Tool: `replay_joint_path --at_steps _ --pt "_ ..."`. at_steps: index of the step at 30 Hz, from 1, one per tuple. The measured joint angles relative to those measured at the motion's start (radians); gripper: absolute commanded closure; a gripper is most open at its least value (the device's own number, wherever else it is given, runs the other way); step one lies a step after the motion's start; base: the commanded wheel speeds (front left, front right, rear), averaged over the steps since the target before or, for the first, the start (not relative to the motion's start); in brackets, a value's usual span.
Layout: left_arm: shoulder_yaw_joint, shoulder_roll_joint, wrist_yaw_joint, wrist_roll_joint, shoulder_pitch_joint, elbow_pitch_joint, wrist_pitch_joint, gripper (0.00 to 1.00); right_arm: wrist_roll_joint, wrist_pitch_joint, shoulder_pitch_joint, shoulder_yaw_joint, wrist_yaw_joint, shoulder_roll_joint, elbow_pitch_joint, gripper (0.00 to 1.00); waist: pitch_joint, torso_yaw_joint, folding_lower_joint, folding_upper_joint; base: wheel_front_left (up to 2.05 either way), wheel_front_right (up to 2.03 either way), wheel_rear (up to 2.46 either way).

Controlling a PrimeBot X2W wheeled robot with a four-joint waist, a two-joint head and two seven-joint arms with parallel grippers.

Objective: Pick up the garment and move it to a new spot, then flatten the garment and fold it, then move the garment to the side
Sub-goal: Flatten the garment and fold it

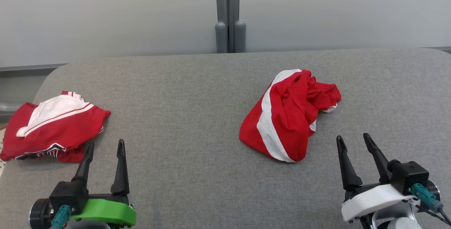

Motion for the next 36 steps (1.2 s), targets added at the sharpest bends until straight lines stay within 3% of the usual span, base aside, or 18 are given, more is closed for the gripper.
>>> replay_joint_path --at_steps 11,19,36 --pt "0.004 -0.002 -0.007 0.007 0.000 0.007 0.000 0.00 -0.007 -0.003 -0.002 0.010 0.000 0.001 0.015 0.00 0.000 0.005 0.0000 0.0000 0.00 0.00 0.00" --pt "-0.002 -0.010 -0.013 0.013 -0.012 0.015 0.000 0.00 -0.019 -0.002 -0.070 0.074 0.000 -0.018 0.073 0.00 0.013 0.020 0.0000 0.0000 0.00 0.00 0.00" --pt "-0.035 -0.035 -0.021 0.022 -0.103 0.031 0.000 0.00 -0.005 -0.034 -0.274 0.171 0.000 -0.070 0.508 0.00 0.128 0.094 0.0000 0.0000 0.00 0.00 0.00"
